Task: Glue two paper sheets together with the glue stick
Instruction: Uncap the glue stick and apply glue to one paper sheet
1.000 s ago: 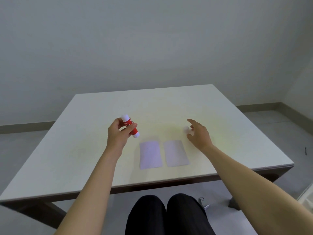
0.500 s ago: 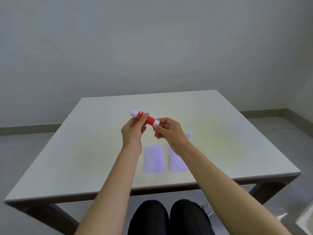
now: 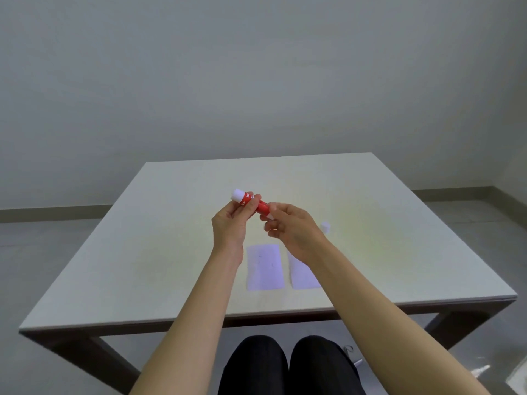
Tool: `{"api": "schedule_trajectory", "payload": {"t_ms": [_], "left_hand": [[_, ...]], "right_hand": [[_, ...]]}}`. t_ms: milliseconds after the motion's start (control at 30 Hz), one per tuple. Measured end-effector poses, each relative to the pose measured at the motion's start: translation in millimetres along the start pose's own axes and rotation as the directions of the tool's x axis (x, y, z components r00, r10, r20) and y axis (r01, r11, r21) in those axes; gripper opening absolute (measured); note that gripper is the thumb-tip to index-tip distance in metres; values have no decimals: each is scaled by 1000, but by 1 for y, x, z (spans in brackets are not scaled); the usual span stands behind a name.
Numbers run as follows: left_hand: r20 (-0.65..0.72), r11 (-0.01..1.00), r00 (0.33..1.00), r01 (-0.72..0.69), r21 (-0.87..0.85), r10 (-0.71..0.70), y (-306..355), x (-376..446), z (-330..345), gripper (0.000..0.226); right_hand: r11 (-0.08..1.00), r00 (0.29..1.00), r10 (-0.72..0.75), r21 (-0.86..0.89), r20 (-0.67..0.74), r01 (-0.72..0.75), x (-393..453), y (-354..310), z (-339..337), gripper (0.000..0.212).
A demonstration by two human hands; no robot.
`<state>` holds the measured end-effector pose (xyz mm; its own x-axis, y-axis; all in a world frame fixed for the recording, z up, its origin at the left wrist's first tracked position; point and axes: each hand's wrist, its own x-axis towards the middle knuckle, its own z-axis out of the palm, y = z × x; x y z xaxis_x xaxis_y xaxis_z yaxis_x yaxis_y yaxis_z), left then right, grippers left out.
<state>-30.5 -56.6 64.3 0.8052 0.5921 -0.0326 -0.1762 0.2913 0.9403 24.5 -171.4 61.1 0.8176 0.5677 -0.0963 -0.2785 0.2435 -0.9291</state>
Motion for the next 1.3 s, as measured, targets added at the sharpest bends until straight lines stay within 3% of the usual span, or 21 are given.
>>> {"api": "schedule_trajectory", "payload": {"t_ms": [133,200,300,367,433,633,700,833,900,1033,1100,1200,1300], "left_hand": [[30,1000,1000,3,20,-4,-3,-1,1,8],[54,1000,999,2,14,-2,-6,-3,0,6],[40,1000,999,-12,9,11,-9,-2,-2,7],[3,1000,1000,-21,-1,21,-11,0,-4,7],[-12,999,1000,-19,-33,18,-10,2,-6,6],[81,999,995,-50,6,50,-12,3,-4,7],[82,999,995,-49,-10,49,-13,4,-4,8],[63,997,997,-50,-59,53,-15,8,-7,9],[98,997,994,-44,-61,50,-16,9,-8,9],[174,998,983,-47,-34,52,-17,8,-7,13],[171,998,984,-49,-50,57,-15,9,-7,12],[153,998,986,-55,-42,60,-15,11,-9,12],[153,998,987,-32,-47,39,-20,9,-10,14]], "right_hand": [[969,964,240,83,-117,-231,0,1,2,35],[955,942,284,-39,-178,-295,0,2,2,49],[943,965,195,-238,-178,-234,0,1,0,50],[977,991,111,-174,-71,-122,-1,1,-2,28],[994,997,69,-86,-25,-71,-2,0,-4,19],[944,945,257,-158,-200,-290,-2,1,3,44],[954,961,190,-192,-202,-229,-1,1,0,44],[994,1000,9,-111,-14,-11,-3,0,-6,19],[991,995,83,-99,-53,-88,-3,-1,-7,20],[946,938,274,-115,-210,-302,-1,-1,0,43],[960,954,204,-145,-219,-238,1,0,0,45],[988,996,42,-142,-75,-53,1,-2,-1,29],[976,991,65,-201,-116,-87,2,-4,-2,35]]}}
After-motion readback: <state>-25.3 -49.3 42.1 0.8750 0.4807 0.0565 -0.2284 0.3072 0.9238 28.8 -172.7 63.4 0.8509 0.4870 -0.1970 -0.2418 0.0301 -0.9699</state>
